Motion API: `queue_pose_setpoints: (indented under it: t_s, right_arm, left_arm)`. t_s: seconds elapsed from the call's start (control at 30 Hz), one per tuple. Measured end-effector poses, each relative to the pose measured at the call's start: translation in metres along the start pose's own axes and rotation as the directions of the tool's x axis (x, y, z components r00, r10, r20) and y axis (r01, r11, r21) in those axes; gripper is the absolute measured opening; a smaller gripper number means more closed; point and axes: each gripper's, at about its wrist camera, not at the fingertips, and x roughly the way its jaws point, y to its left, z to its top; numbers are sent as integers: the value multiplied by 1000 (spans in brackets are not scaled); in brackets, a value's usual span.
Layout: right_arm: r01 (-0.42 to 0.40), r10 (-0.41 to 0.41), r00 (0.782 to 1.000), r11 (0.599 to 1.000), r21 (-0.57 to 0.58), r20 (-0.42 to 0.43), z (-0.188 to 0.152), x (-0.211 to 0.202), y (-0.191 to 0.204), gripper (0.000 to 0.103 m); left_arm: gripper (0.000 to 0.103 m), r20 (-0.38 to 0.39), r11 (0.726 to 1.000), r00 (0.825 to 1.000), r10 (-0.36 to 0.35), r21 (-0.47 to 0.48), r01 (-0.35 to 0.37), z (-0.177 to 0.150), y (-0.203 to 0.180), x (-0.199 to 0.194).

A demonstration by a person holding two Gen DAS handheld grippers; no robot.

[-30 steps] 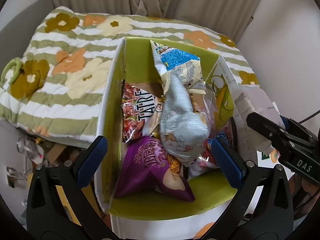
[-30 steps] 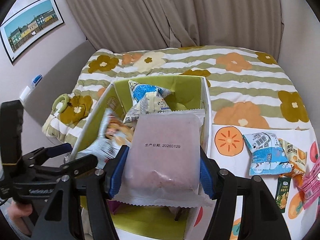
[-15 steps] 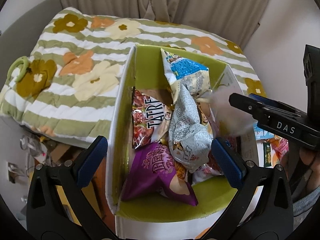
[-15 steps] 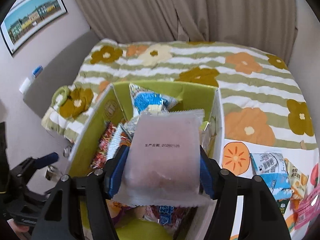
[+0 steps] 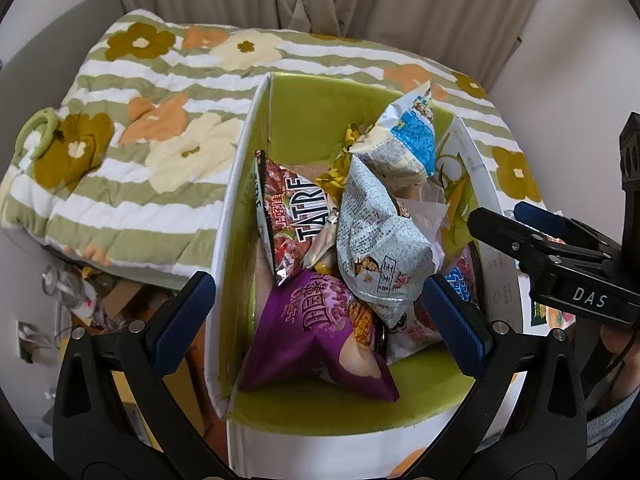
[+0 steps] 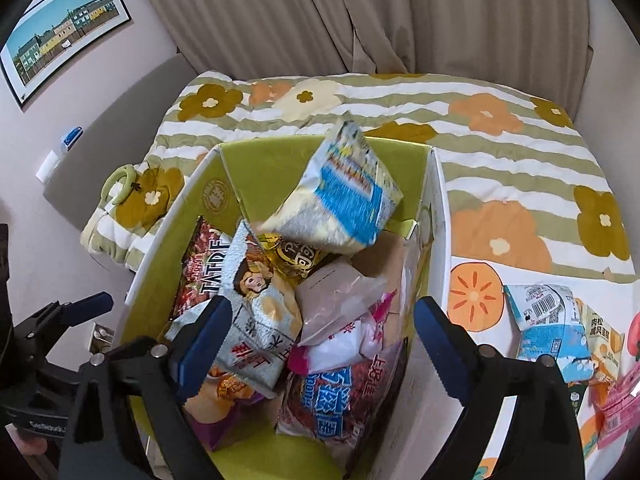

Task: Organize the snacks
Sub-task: 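Carry both items over the green box and open both tools to drop them, then grasp the blue MPM bag with the left tool while the right tool grasps the orange cake bag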

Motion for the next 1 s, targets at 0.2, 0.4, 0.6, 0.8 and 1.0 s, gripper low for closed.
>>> queue_pose_setpoints:
  t_s: [0.2,0.4,0.6,0.8,1.0]
  right_arm:
    - [8,-8,999,1000,4,45,-7,-21,6,90]
    - [34,-32,995,999,-25,90,-17,-45,22,91]
    - [71,-69,988,997,-5,137,-31,-64,32,102]
    - [95,-96,980,995,13,172,-48,-85,30,102]
    - [95,-105,973,994,59,207,-67,-115,8,102]
  left_arm:
    - [102,33,1000,999,23,18,-24,-8,-3,-21]
    - [102,76,999,997,23,34,-26,-20,-4,-47]
    - [102,62,997,998,6,73,-10,-30,-9,-58]
    - [102,67,994,997,-24,111,17,-40,-30,-63]
    - [102,67,986,995,-76,151,65,-46,-70,-66]
